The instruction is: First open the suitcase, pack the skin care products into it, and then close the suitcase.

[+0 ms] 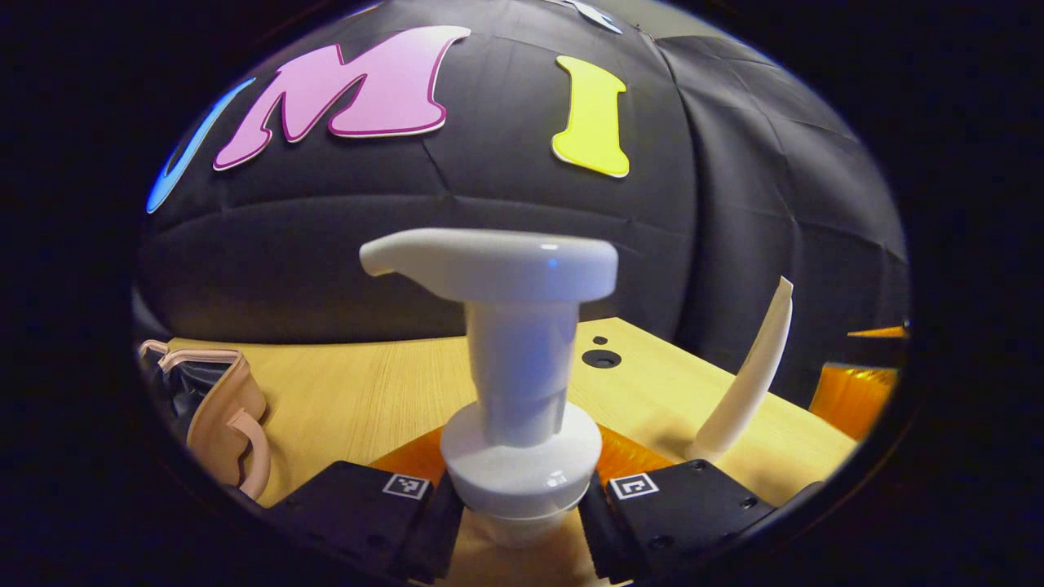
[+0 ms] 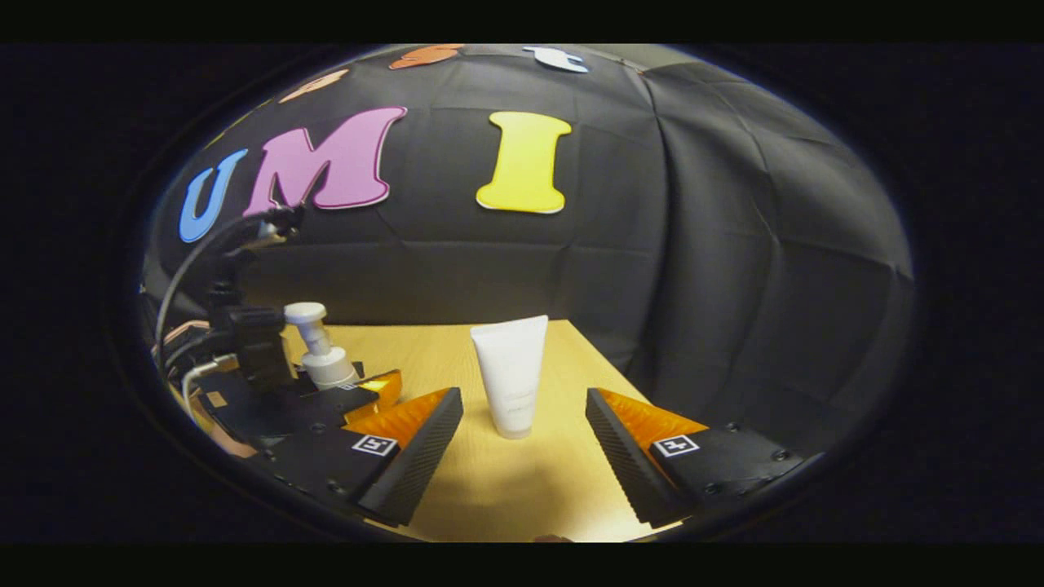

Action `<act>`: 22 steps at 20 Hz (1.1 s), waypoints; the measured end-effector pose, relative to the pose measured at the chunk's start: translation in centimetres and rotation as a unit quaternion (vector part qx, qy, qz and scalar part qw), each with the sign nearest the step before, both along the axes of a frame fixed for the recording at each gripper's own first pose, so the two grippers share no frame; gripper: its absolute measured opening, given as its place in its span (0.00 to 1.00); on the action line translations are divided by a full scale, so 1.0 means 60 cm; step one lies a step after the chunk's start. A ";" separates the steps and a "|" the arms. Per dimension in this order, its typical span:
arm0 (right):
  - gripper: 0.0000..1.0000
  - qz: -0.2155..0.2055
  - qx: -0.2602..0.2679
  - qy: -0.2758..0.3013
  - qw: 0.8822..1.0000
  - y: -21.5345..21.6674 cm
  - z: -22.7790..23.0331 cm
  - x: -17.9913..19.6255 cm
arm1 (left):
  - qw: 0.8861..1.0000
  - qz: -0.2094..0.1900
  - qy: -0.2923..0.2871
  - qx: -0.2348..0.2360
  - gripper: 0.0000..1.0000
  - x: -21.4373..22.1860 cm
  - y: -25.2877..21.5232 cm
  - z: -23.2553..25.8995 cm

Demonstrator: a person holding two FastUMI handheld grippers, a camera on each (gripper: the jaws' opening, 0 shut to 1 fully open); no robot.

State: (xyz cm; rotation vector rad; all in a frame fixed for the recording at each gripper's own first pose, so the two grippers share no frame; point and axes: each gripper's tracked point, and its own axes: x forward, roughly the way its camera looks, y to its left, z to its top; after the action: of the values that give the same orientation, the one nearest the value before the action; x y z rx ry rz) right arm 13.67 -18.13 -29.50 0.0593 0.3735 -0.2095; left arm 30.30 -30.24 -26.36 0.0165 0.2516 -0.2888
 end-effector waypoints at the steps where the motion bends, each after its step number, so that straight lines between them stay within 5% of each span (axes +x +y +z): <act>1: 0.97 -0.003 -0.007 0.001 1.000 0.002 -0.011 0.012 | 1.000 -0.006 0.003 0.001 0.65 -0.003 0.001 -0.001; 14: 0.97 -0.064 -0.038 0.010 0.997 -0.035 -0.098 0.154 | 0.999 0.032 0.035 -0.009 0.63 -0.090 0.121 -0.007; 15: 0.94 -0.062 -0.046 0.013 0.997 -0.037 -0.101 0.164 | 0.999 0.036 0.036 -0.012 0.64 -0.092 0.124 -0.007; 18: 0.60 -0.060 -0.021 0.023 0.998 -0.032 -0.115 0.175 | 0.998 0.041 0.039 -0.017 0.63 -0.099 0.131 -0.006; 22: 0.37 -0.040 -0.025 0.030 0.998 -0.029 -0.113 0.165 | 0.998 0.043 0.040 -0.023 0.64 -0.100 0.140 -0.005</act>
State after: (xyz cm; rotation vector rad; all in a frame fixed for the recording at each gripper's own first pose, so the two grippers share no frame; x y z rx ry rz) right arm 23.59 -19.87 -36.30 0.0184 0.4252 -0.2994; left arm 24.30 -21.84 -26.68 -0.0516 0.3250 -0.2088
